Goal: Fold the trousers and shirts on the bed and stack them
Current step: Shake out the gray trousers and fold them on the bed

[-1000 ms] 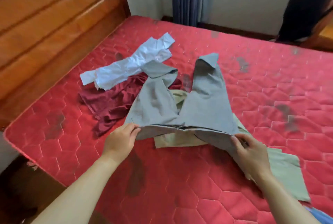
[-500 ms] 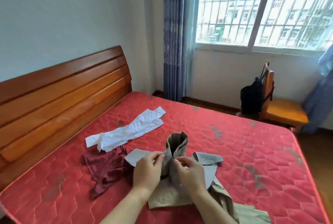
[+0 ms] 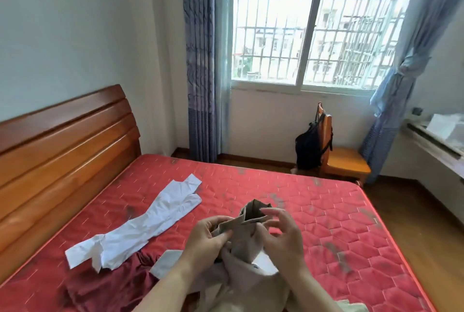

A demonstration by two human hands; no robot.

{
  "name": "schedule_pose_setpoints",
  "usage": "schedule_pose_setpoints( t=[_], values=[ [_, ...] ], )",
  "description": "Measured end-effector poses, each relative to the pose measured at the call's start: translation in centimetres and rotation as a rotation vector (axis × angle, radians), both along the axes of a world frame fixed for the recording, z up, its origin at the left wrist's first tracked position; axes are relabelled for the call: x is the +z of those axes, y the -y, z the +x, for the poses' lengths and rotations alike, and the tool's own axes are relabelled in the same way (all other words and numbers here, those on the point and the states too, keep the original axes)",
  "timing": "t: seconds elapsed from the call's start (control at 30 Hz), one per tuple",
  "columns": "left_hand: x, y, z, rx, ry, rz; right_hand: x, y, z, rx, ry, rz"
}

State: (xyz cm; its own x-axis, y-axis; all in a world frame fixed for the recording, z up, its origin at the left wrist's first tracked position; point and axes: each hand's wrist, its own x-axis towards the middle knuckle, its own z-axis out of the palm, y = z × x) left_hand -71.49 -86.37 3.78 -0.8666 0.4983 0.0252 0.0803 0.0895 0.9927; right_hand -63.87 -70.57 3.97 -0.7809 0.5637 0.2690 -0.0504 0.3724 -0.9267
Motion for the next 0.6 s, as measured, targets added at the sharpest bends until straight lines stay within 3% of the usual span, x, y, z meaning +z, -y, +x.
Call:
schedule_pose_setpoints(
  t=[0.13,0.33,0.47,0.6],
  values=[
    [5.2,1.7,-4.2,-0.110,-0.192,-0.057,5.1,-2.4,-3.1,0.097,0.015,0.383],
    [17.4,3.6,-9.2,-0.128,-0.493,-0.054,13.7,-2.5,-6.4,0.332,0.030,0.259],
    [27.2,4.6,-10.7,-0.007,-0.668,0.028,22.1,-1.0,-8.4,0.272,-0.217,0.244],
    [37.0,5.5,-10.5,0.230,-0.790,0.315,32.3,0.0,-9.4,0.146,-0.434,0.316]
  ],
)
